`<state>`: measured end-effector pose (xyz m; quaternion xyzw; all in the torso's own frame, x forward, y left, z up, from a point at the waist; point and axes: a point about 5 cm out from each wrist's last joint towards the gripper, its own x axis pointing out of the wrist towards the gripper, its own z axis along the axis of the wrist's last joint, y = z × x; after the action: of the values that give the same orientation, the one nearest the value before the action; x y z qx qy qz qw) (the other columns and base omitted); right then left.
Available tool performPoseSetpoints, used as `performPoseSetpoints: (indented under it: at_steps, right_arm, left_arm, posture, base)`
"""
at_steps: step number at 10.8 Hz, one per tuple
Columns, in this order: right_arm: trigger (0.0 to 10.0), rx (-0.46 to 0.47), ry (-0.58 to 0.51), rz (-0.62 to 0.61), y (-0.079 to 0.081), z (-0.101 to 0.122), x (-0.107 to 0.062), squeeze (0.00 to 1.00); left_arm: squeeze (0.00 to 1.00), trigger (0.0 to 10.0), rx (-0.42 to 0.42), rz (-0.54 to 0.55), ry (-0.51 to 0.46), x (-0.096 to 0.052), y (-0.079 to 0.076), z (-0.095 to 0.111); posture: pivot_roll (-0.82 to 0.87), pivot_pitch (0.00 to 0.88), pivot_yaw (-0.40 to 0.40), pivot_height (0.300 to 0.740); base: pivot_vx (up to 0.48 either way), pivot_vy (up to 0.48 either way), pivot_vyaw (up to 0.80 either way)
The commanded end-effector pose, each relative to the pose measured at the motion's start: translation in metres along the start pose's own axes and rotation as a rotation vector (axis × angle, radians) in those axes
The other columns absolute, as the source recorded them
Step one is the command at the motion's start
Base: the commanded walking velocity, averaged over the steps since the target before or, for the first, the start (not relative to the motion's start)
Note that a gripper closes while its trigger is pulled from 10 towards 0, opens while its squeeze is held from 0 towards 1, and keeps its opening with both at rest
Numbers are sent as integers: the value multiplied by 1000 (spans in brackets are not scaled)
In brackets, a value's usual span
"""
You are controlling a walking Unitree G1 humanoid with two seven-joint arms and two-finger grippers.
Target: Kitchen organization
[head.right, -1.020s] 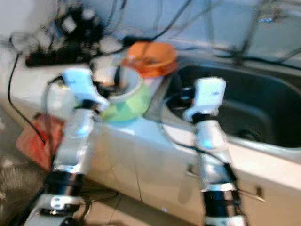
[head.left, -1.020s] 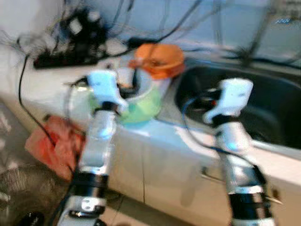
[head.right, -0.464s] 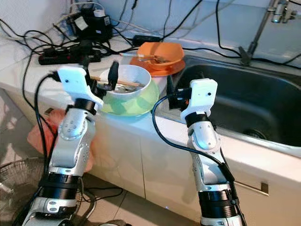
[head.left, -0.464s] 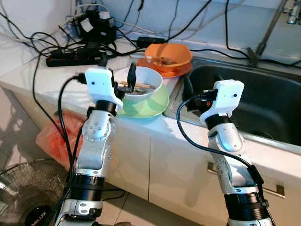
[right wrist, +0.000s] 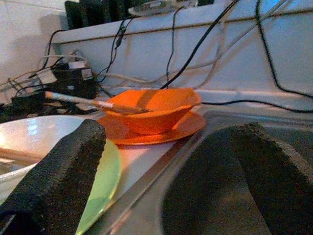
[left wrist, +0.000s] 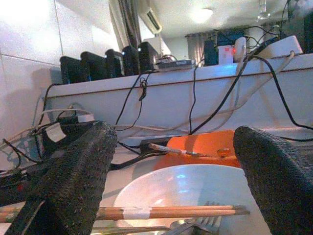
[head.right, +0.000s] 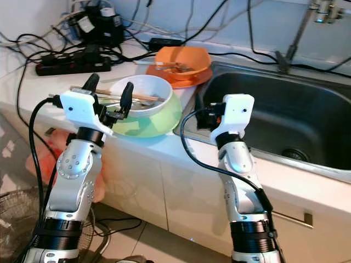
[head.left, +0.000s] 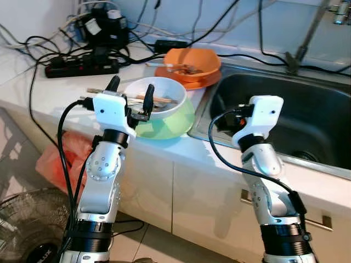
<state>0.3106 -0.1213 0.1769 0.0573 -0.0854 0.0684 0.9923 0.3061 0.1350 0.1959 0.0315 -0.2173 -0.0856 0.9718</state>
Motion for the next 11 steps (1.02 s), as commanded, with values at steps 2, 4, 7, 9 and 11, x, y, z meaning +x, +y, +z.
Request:
performPoseSetpoints:
  at_steps: [2,4,7,9,11]
  right_arm:
    - [10000,-2,29,-51,-5,-2,1,0]
    - [10000,-55,7,-6,-4,1,2,0]
    - [10000,-112,15,41,-8,5,-3,0]
    - [10000,-248,51,113,-32,1,-12,0]
    - [10000,-315,39,121,-46,9,-14,0]
  left_arm:
    - [0,10000,6,-17,-21,1,-2,6]
    - [0,10000,20,-23,-26,1,-4,7]
    - [0,10000,16,-45,35,-5,1,-3]
    - [0,10000,40,-75,57,-5,7,-5]
    - [0,10000,21,-92,58,-7,2,-3]
  posture:
    - [142,0,18,740]
    - [137,0,21,740]
    - [141,0,20,740]
    - [134,0,37,740]
    - [122,0,57,740]
  base:
    - [0,0,0]
    - [0,0,0]
    - [0,0,0]
    - [0,0,0]
    - [0,0,0]
